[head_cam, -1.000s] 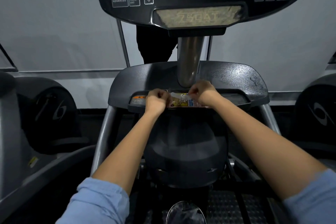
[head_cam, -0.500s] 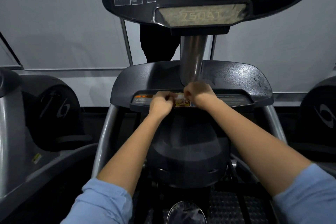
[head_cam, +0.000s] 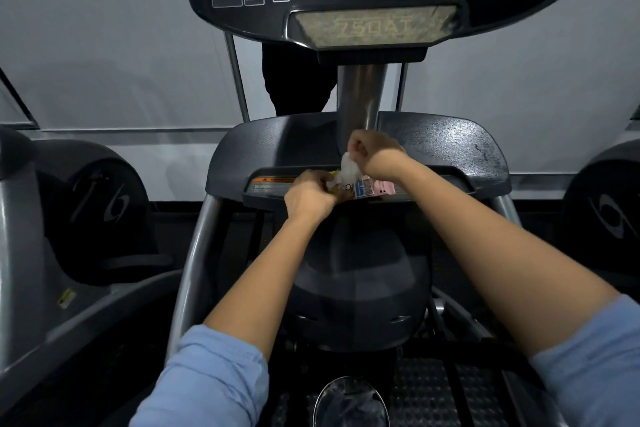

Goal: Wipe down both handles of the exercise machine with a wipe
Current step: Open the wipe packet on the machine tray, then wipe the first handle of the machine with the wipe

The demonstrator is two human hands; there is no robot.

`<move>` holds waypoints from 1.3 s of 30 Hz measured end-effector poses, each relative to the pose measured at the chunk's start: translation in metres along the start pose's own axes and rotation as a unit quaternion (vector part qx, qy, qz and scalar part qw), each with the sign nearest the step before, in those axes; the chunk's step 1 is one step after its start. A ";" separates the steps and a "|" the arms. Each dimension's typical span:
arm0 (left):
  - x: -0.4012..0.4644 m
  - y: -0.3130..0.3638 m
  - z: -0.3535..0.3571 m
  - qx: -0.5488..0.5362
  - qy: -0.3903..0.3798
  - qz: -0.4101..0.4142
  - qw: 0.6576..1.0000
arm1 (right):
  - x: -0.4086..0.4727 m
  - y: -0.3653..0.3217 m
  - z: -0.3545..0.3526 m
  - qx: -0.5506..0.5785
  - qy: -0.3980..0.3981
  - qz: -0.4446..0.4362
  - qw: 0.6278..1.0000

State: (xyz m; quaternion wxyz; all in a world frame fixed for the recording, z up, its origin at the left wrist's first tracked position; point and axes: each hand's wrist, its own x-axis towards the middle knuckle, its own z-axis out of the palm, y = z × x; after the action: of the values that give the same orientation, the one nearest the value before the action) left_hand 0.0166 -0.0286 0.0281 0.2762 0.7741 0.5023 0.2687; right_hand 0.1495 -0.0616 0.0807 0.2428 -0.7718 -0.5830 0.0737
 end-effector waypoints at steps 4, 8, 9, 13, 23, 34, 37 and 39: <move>-0.001 0.001 0.000 -0.002 -0.004 0.011 1.000 | -0.003 0.002 -0.008 0.051 0.022 0.005 0.998; 0.001 0.002 0.002 0.008 -0.011 0.002 1.000 | -0.016 0.006 -0.008 0.161 0.084 -0.012 0.983; 0.002 0.003 0.003 0.013 -0.010 0.000 1.000 | -0.018 0.005 -0.011 0.196 0.111 -0.017 0.974; 0.005 -0.002 0.004 0.017 -0.014 0.032 0.999 | -0.024 0.004 -0.025 0.258 0.125 -0.009 0.958; -0.028 0.014 -0.024 -0.189 -0.030 0.175 0.966 | -0.065 -0.015 -0.042 0.307 0.041 0.027 0.951; -0.169 0.049 -0.092 -0.369 -0.230 0.089 0.896 | -0.229 -0.058 -0.077 0.549 0.082 0.080 0.828; -0.218 0.049 -0.099 -0.351 -0.296 0.109 0.881 | -0.288 -0.067 -0.080 0.576 0.095 0.081 0.808; -0.251 0.049 -0.098 -0.329 -0.316 0.150 0.877 | -0.328 -0.075 -0.079 0.580 0.099 0.076 0.805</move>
State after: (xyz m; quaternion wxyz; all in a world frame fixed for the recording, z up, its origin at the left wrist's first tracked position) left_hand -0.1087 -0.2625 0.0971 0.6155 0.7483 0.1486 0.1976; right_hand 0.0145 -0.3758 0.1287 0.6951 -0.5324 -0.3440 0.3391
